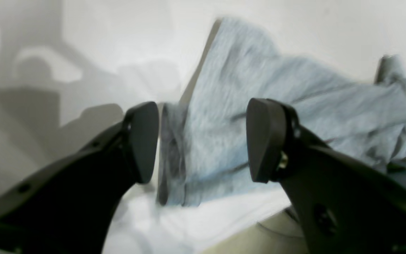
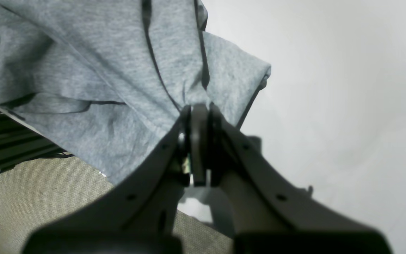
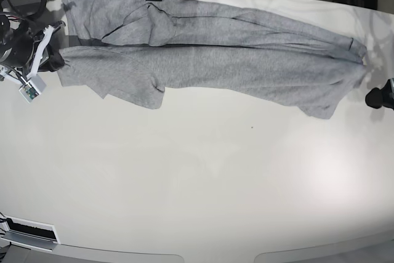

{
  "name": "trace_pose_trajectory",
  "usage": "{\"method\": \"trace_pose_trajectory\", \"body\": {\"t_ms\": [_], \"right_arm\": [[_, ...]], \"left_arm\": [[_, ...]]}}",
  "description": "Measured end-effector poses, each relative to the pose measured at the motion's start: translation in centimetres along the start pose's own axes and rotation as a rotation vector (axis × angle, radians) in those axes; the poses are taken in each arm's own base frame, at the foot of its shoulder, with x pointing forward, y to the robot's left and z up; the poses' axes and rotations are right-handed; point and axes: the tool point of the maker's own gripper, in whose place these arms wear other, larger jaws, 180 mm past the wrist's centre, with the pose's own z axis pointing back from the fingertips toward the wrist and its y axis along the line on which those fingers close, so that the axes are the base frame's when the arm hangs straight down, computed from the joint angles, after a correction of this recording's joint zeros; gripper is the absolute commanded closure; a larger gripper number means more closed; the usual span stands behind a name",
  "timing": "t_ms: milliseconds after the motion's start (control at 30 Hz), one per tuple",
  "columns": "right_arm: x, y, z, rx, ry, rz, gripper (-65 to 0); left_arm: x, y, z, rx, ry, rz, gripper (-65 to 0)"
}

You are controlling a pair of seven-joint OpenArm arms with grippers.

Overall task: Layout the t-shirt on the table in an organized manner, then fold the t-shirt properly
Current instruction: 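Hold both shirt ends and stretch the folded shirt lengthwise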

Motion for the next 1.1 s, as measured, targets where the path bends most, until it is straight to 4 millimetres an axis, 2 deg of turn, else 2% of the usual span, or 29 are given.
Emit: {"method": "trace_pose_trajectory", "body": {"t_ms": [100,200,433,633,700,900,1100], "right_arm": [[0.1,0.0,0.0,0.0,-0.005,0.0,0.0],[0.3,0.0,0.0,0.0,-0.015,0.0,0.0],[1.0,0.6,0.0,0.031,-0.053,-0.015,0.0],[0.9,0.6,0.0,0.031,-0.052,-0.015,0.0],[0.9,0.6,0.0,0.031,-0.052,-0.016,0.0],[1.0,0.5,0.0,0.031,-0.052,-0.015,0.0],[1.0,0.6,0.0,0.032,-0.053,-0.016,0.0]], "left_arm": [[1.7,-0.3,0.0,-0.013,-0.091,0.004,-40.1],[2.4,-0.6,-1.2,-0.005,-0.116,-0.014,-40.1],[1.5,-2.8,-6.5,-0.011,-0.101,-0.079,-40.1],[-1.4,-3.0,-10.4,0.069,-0.018,-0.18,-39.5],[-1.9,-3.6,-11.3,0.064,-0.006,-0.177,-34.5],[-1.2,-3.7,-11.5,0.068,-0.023,-0.17,0.0],[1.5,-4.3,-11.1,0.066,-0.025,-0.192,0.0]]}}
